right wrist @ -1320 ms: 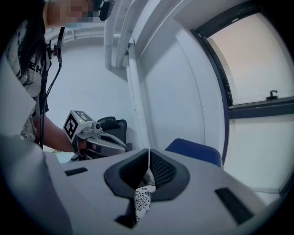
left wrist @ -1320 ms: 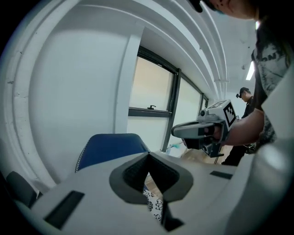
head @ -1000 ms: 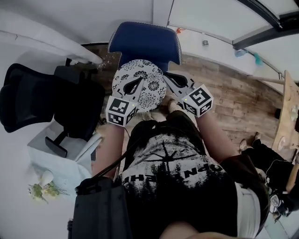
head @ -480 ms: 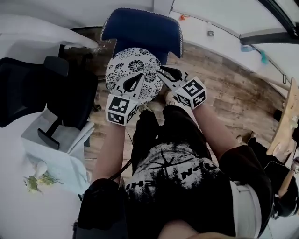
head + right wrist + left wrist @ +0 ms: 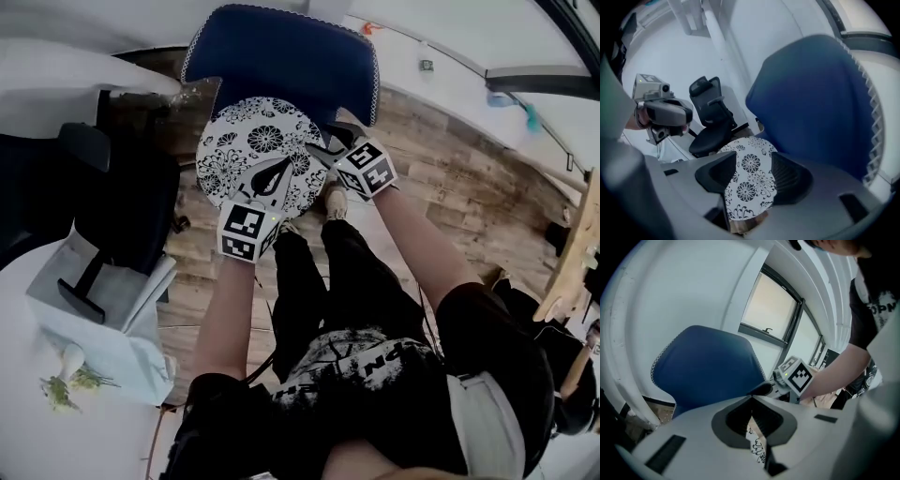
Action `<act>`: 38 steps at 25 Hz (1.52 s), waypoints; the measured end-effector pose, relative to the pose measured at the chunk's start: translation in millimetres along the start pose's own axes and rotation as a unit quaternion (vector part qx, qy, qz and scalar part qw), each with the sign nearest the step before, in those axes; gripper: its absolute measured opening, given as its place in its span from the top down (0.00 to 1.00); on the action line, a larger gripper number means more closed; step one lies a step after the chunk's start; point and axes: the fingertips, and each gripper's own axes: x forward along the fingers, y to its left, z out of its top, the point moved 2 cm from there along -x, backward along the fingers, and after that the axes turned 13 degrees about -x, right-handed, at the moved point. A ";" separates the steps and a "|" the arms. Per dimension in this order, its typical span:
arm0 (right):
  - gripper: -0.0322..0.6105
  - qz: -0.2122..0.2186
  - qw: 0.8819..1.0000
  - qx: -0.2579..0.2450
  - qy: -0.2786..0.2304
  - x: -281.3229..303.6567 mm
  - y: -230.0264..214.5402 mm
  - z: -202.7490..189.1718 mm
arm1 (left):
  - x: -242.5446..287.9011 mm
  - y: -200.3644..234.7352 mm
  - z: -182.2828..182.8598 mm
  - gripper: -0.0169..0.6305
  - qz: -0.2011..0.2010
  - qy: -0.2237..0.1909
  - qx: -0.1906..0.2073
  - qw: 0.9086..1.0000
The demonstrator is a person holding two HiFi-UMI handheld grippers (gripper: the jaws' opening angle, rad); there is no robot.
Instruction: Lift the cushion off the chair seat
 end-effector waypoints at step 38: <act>0.90 -0.065 0.984 -0.016 0.163 134.6 -47.8 -142.1 | 22.1 69.3 -80.6 0.95 0.032 -0.019 -0.081 0.996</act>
